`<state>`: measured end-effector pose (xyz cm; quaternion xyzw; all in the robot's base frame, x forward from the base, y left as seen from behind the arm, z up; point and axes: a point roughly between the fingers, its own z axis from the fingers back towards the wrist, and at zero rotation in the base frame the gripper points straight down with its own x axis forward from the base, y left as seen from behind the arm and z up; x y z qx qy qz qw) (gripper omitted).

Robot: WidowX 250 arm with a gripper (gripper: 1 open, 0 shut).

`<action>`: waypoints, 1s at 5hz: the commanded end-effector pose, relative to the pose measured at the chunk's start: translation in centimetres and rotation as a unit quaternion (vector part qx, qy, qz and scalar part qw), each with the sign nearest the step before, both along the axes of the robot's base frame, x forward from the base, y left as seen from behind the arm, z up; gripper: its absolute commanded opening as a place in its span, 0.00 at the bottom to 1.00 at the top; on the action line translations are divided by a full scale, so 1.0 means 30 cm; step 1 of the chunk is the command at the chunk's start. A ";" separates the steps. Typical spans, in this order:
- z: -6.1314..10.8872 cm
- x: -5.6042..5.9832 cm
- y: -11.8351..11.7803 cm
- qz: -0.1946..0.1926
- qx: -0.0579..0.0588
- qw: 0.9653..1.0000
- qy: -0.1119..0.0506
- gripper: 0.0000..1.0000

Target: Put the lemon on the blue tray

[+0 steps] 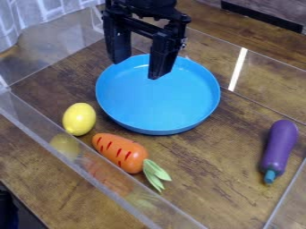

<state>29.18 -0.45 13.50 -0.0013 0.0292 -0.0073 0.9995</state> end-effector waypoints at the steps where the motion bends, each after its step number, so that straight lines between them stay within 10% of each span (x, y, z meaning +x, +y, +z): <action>1: -0.018 -0.003 0.009 -0.003 -0.001 1.000 0.003 1.00; 5: -0.099 -0.019 0.081 -0.027 0.001 1.000 0.001 1.00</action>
